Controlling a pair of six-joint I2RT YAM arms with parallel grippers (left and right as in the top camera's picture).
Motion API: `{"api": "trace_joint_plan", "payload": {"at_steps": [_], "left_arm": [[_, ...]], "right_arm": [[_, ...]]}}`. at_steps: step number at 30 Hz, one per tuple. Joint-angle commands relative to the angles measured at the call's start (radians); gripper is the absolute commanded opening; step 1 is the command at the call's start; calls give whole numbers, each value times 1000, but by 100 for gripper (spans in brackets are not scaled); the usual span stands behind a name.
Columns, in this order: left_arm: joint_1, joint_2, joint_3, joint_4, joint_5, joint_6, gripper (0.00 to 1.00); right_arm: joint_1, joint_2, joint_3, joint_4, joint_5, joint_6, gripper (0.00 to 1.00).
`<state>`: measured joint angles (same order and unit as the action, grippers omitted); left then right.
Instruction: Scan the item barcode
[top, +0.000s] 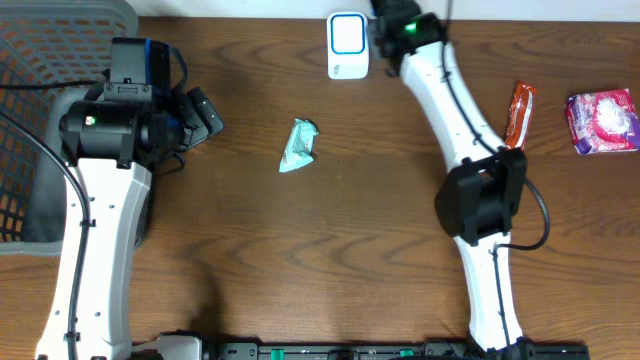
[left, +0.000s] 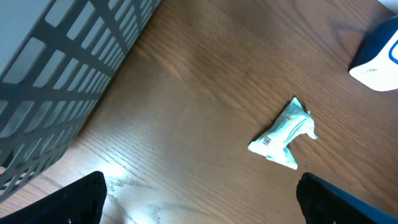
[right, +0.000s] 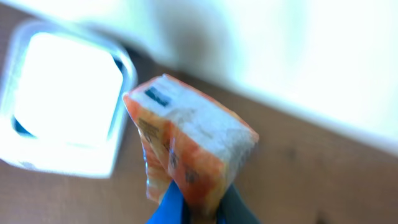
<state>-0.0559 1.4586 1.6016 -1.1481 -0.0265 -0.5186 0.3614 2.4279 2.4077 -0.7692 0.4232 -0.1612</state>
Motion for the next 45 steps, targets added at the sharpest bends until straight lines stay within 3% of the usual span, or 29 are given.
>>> {"api": "trace_joint_plan", "payload": {"at_steps": [1, 8, 16, 23, 25, 35, 41, 45], "left_arm": [[2, -2, 4, -3, -9, 13, 98], [2, -2, 4, -3, -8, 13, 98], [2, -2, 4, -3, -8, 13, 98], [2, -2, 4, -3, -9, 13, 98], [2, -2, 4, -3, -8, 13, 98], [2, -2, 4, -3, -8, 13, 97], [2, -2, 4, -3, -8, 13, 98], [2, -2, 4, -3, -8, 13, 98]], "right_arm": [[41, -9, 11, 129, 65, -209, 1], [71, 69, 11, 260, 64, -360, 1], [72, 96, 11, 261, 21, -296, 1], [26, 49, 13, 232, 429, -296, 1], [-14, 27, 13, 166, 443, -265, 1], [-300, -1, 4, -395, 362, 219, 1], [-466, -1, 3, -541, 254, 306, 1], [-540, -1, 3, -564, 107, 306, 9]]}}
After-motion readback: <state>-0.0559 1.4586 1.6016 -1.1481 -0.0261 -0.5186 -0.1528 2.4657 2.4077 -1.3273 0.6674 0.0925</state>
